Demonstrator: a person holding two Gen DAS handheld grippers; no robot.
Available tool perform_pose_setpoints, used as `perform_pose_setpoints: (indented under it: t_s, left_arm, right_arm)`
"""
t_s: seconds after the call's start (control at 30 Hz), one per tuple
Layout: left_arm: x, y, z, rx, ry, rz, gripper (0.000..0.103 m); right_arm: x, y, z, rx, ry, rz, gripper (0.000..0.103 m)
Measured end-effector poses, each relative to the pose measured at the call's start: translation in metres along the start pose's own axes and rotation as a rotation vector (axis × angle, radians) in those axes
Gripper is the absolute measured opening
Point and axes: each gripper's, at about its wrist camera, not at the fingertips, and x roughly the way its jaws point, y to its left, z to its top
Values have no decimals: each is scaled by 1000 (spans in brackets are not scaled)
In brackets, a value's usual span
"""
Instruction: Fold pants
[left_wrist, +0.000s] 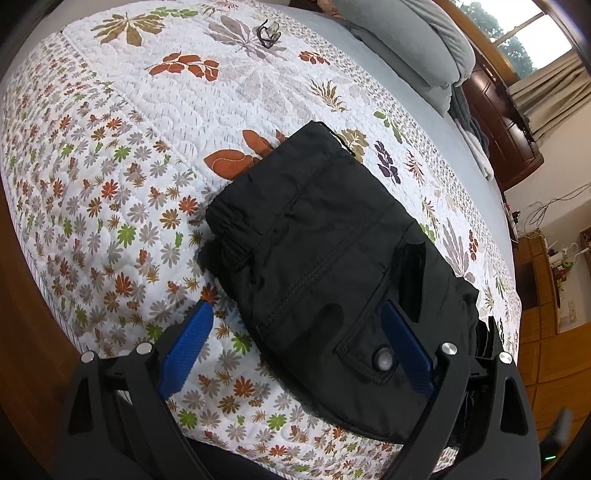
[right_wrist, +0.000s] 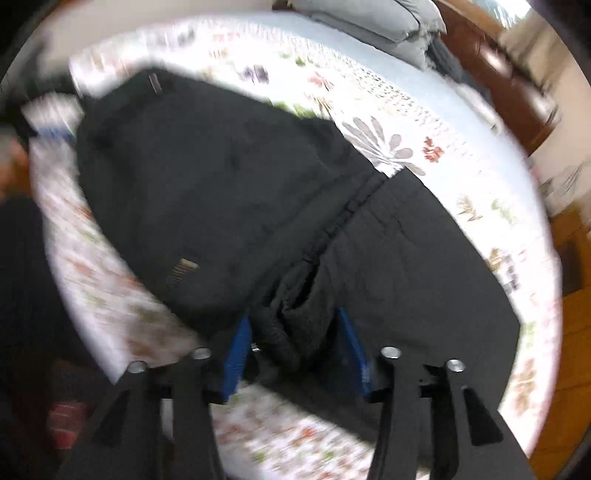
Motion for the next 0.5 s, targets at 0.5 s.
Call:
perform_pose_setpoints:
  t_s: [0.5]
  left_arm:
    - [0, 3, -2, -19, 18, -17, 92]
  right_arm:
    - [52, -54, -7, 247, 114, -40, 48]
